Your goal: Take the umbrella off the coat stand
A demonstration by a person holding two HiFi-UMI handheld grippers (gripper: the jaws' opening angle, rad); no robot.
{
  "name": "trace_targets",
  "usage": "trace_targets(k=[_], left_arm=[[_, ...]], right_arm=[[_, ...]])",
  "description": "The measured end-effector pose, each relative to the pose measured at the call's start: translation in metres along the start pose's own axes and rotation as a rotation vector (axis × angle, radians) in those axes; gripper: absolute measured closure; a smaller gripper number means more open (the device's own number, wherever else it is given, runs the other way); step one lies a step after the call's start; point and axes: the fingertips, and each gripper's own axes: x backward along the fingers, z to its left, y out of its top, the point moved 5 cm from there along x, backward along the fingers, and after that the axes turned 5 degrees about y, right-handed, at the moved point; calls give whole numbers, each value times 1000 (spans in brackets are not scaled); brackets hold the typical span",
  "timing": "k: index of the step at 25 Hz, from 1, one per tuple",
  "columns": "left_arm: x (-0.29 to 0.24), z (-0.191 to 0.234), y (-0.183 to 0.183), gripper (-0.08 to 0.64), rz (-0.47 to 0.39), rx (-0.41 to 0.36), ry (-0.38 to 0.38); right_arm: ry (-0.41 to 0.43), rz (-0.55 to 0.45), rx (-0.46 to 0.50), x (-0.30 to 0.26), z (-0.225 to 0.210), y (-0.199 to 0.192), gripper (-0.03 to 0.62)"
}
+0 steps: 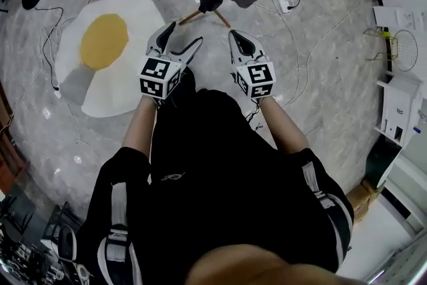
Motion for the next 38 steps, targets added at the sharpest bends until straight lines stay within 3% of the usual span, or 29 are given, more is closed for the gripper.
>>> trace_targets(k=[5,11,16,21,26,31,38], left_arm=[[-42,41,-15,207,20,-7,-57],[-92,74,-58,207,11,48,-55],[-123,90,-97,207,12,69,-17],[-155,99,-125,204,3,76,1],[-200,99,-150,204,-5,91,-47],[-247,116,-171,204,32,53,-59],[-298,118,-177,185,93,-81,-132]], right_arm=[[6,74,-11,-45,-3,-14,588],[63,178,-31,-91,-5,-53,588],[98,190,-41,-122,-9,-83,588],[77,212,-37,-143,-36,-107,588],[41,244,-44,-146,-59,-125,588],[7,244,-82,-155,-68,-138,588],[19,282,-86,-157,-84,-141,588]])
